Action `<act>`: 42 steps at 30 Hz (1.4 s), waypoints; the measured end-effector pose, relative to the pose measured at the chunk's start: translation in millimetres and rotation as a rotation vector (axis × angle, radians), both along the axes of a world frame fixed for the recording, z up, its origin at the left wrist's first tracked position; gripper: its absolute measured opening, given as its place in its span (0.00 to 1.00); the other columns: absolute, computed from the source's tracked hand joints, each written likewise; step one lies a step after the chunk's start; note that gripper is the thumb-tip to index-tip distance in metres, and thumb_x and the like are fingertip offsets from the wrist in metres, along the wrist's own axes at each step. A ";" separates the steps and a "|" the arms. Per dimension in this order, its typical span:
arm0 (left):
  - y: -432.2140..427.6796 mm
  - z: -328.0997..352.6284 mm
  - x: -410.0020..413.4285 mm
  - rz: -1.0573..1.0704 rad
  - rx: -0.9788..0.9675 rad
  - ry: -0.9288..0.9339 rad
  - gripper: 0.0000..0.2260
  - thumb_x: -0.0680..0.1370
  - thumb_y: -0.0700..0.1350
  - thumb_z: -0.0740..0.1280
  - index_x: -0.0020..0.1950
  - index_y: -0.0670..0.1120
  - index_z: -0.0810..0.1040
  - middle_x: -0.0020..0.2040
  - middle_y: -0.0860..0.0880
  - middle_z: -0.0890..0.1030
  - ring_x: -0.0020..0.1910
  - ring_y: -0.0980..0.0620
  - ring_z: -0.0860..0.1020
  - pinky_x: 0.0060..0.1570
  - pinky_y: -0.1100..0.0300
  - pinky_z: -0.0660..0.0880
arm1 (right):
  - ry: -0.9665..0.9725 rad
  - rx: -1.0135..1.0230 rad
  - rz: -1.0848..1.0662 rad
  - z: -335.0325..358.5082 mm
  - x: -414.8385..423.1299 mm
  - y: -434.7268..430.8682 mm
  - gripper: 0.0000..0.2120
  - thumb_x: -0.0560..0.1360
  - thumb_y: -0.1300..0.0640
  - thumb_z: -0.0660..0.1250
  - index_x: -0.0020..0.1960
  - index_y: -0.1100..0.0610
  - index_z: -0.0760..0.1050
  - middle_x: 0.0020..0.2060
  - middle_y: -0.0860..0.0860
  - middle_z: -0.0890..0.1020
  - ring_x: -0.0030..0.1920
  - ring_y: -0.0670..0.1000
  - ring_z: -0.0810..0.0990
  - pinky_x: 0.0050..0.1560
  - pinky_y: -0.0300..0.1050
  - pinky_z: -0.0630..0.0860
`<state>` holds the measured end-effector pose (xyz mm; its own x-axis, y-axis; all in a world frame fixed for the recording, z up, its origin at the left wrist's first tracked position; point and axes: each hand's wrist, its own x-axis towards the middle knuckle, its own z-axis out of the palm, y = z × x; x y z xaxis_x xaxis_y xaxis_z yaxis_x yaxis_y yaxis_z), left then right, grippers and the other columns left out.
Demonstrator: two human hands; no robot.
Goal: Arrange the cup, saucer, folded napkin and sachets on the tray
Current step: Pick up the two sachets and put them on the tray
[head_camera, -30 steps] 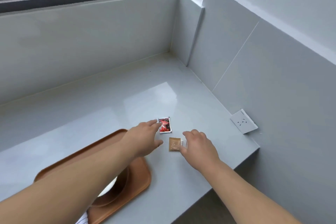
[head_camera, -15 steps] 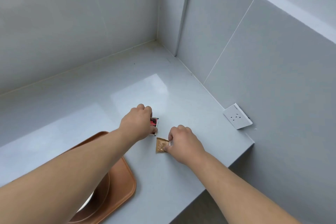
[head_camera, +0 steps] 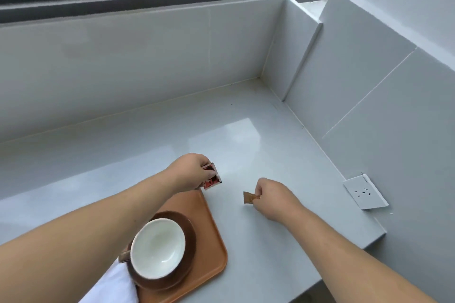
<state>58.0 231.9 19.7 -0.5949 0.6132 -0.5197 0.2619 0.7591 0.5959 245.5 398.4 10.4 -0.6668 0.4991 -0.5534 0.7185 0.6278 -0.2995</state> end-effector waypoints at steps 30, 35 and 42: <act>-98.2 -38.9 -16.0 0.079 -0.198 0.219 0.15 0.71 0.57 0.78 0.38 0.53 0.74 0.42 0.53 0.81 0.45 0.50 0.77 0.34 0.57 0.67 | 0.095 0.081 0.489 -14.8 -139.2 -95.0 0.07 0.74 0.58 0.68 0.41 0.48 0.74 0.41 0.45 0.76 0.45 0.52 0.77 0.37 0.44 0.70; -94.0 -38.2 -16.5 0.042 -0.251 0.256 0.16 0.71 0.57 0.78 0.42 0.50 0.75 0.46 0.49 0.83 0.48 0.47 0.79 0.40 0.55 0.72 | 0.107 0.127 0.428 -22.5 -136.1 -91.6 0.11 0.75 0.52 0.71 0.40 0.48 0.69 0.42 0.47 0.79 0.46 0.53 0.77 0.39 0.45 0.70; -94.0 -40.6 -13.5 0.065 -0.253 0.294 0.17 0.70 0.58 0.79 0.46 0.51 0.74 0.46 0.50 0.81 0.47 0.47 0.78 0.40 0.55 0.72 | 0.055 0.237 0.387 -22.6 -136.8 -90.7 0.18 0.72 0.41 0.75 0.47 0.52 0.73 0.44 0.49 0.80 0.46 0.54 0.78 0.40 0.46 0.71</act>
